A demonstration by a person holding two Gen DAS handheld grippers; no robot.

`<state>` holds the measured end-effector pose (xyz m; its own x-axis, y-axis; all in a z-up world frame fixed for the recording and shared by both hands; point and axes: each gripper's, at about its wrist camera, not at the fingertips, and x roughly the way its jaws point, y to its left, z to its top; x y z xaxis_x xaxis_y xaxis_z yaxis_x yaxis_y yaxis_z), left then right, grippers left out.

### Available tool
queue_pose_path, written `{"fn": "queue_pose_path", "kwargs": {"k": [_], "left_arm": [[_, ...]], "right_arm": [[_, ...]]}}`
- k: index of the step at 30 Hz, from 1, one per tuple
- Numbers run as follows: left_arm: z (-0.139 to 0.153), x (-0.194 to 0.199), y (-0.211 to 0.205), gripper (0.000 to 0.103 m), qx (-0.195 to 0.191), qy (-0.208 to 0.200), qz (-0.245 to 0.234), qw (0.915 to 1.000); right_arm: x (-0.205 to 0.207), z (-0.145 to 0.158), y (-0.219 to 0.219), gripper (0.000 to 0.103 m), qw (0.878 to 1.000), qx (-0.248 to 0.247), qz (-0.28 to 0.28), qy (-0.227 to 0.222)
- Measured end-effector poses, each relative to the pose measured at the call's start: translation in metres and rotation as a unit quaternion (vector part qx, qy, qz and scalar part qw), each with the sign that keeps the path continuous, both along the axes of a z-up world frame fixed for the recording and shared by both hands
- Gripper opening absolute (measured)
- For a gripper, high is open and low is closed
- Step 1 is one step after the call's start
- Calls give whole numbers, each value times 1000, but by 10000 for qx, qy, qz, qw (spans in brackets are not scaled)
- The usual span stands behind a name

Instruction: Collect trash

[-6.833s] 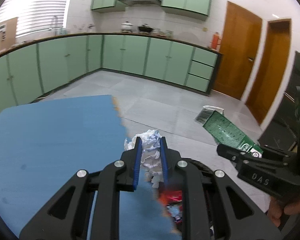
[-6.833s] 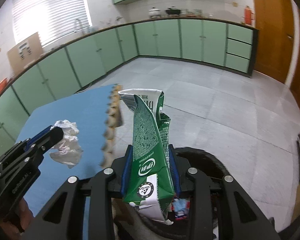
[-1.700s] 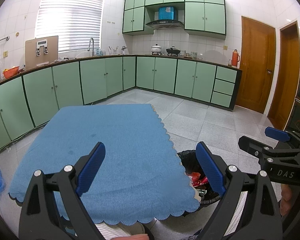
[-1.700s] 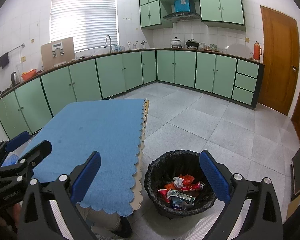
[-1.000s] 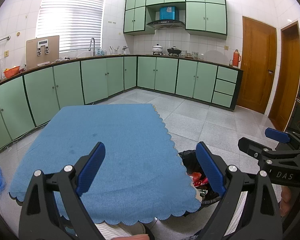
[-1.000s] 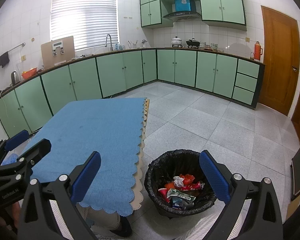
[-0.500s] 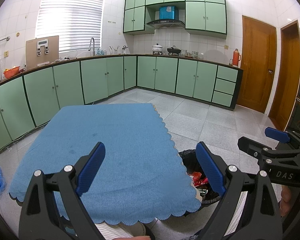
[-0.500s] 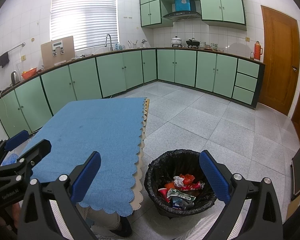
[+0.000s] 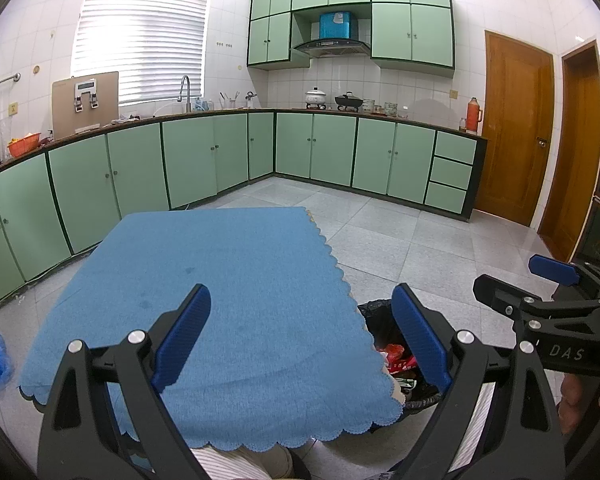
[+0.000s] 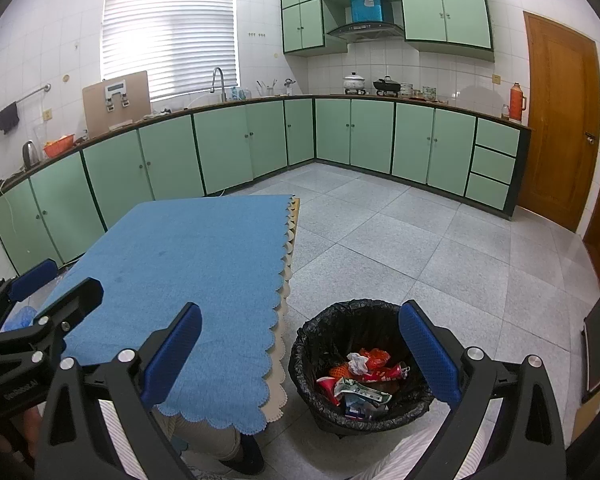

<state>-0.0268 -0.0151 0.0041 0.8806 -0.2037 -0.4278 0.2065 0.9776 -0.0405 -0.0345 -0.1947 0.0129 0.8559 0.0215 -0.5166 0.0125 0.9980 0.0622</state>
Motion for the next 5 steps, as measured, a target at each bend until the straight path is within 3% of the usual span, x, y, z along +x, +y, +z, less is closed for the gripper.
{"fn": "queue_pose_path", "kwargs": {"k": [5], "left_arm": [[0,2,1,89,-6,10,12,10000]], "right_arm": [[0,0,0,97,10000,2,0,2]]}}
